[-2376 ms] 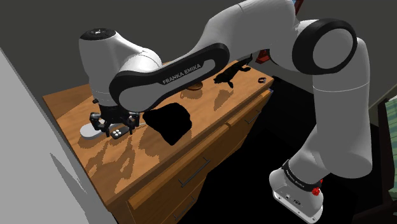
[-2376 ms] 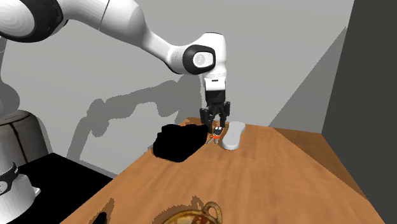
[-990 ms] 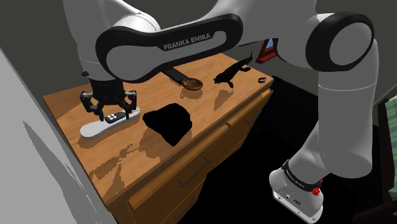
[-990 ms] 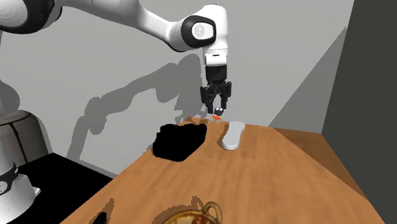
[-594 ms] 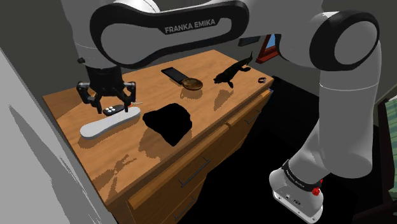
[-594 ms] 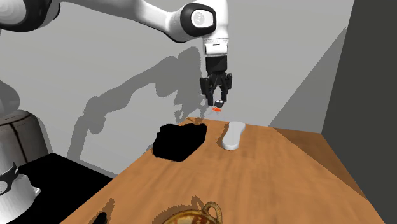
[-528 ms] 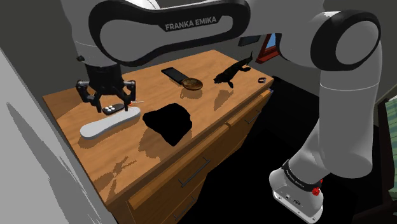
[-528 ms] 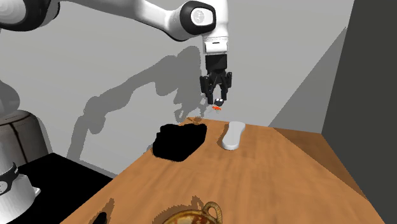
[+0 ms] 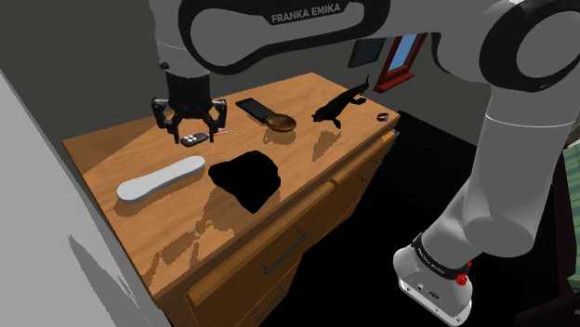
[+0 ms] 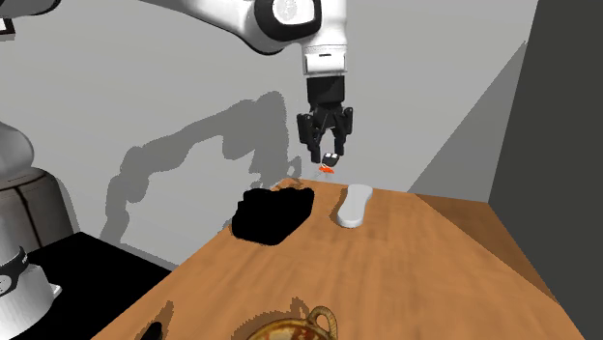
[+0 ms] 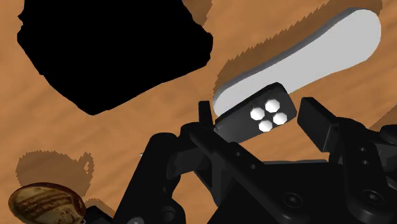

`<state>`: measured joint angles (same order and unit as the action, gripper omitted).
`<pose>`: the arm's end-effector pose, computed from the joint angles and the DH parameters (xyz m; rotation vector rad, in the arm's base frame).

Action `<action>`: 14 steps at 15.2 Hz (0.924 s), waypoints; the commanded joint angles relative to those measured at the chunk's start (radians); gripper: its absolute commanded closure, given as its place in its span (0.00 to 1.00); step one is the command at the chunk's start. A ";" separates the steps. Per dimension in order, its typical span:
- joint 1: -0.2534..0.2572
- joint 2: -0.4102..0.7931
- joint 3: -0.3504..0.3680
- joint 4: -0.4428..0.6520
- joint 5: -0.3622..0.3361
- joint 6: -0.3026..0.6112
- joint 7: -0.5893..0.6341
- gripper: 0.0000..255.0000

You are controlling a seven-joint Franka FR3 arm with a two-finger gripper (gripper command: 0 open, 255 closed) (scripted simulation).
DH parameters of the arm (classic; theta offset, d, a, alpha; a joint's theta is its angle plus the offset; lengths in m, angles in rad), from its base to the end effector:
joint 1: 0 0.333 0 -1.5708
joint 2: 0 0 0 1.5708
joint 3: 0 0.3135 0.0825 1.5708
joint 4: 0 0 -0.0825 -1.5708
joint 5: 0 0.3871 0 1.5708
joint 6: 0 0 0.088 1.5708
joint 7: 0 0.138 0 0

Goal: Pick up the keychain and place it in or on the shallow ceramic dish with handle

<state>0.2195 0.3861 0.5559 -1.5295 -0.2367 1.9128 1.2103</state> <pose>0.5243 0.4203 0.4328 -3.0448 0.6179 -0.0823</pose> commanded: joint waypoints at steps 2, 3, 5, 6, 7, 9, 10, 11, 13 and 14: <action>-0.069 -0.059 -0.007 -0.078 0.036 0.031 -0.072 1.00; -0.090 -0.075 -0.011 -0.098 0.047 0.037 -0.097 1.00; -0.130 -0.106 -0.020 -0.133 0.068 0.049 -0.147 1.00; -0.149 -0.120 -0.025 -0.149 0.078 0.054 -0.172 1.00; -0.167 -0.133 -0.031 -0.163 0.087 0.058 -0.197 1.00; -0.203 -0.156 -0.043 -0.188 0.105 0.065 -0.247 1.00; -0.219 -0.166 -0.050 -0.198 0.113 0.068 -0.273 1.00; -0.236 -0.175 -0.057 -0.207 0.120 0.070 -0.298 1.00; -0.267 -0.190 -0.073 -0.221 0.134 0.073 -0.347 1.00; -0.282 -0.196 -0.081 -0.226 0.140 0.074 -0.372 1.00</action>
<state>-0.0445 0.1957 0.4847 -1.7527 -0.1035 1.9871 0.8694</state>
